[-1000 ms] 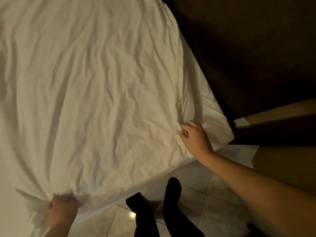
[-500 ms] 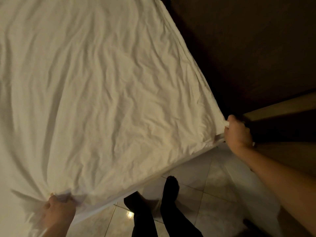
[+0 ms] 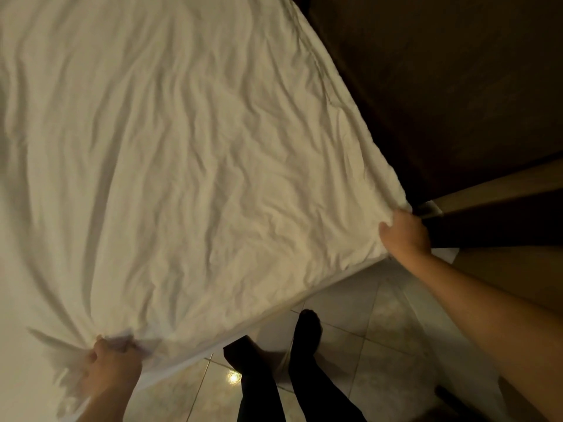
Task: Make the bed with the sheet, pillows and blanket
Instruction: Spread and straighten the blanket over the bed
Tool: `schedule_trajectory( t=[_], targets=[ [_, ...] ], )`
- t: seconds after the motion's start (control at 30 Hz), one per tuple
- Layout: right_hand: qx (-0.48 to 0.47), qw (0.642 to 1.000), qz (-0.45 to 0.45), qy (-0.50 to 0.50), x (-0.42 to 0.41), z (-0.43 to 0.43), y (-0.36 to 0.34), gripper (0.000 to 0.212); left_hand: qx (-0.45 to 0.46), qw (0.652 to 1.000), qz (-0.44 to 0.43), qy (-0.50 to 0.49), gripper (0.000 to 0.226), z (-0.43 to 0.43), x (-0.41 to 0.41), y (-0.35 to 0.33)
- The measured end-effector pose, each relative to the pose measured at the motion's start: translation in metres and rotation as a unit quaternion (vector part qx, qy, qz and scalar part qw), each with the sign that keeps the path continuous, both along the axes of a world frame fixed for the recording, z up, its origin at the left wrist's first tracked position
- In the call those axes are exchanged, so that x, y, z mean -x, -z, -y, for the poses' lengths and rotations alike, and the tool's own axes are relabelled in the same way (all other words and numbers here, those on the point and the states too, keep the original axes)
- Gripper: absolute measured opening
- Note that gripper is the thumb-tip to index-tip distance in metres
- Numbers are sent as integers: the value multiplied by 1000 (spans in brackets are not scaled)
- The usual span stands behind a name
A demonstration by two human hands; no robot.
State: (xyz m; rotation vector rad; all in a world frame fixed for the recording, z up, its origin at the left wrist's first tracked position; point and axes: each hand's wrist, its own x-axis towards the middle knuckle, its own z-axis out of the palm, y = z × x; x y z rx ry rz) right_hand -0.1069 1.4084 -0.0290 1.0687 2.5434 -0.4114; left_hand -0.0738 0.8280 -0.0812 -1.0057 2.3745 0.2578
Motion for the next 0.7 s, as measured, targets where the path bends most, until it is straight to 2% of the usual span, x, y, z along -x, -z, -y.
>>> schedule_trajectory(
  t=[0.1, 0.33, 0.4, 0.5, 0.53, 0.6, 0.67, 0.7],
  targets=[
    [-61, 996, -65, 1, 3, -16, -11, 22, -13, 1000, 15, -1, 72, 4, 3, 0],
    [-98, 994, -14, 37, 5, -31, -19, 33, -12, 1000, 21, 12, 73, 14, 0, 6],
    [-143, 989, -26, -14, 1, -30, -17, 36, -18, 1000, 16, 9, 73, 13, -2, 6],
    [-253, 953, -96, -137, 0, -21, -20, 35, -14, 1000, -4, 14, 70, 13, -7, 8],
    [-249, 946, -114, -174, 1, -15, -20, 36, -16, 1000, -11, 17, 70, 14, -9, 8],
    [-140, 956, -93, -242, 4, -5, -11, 42, -25, 999, -23, 22, 69, 16, -11, 9],
    [39, 968, -3, -247, 1, 0, 8, 53, -26, 999, -30, 32, 69, 18, -13, 8],
    [95, 967, 49, -233, -3, 1, 17, 60, -19, 999, -27, 42, 70, 20, -14, 8]
  ],
)
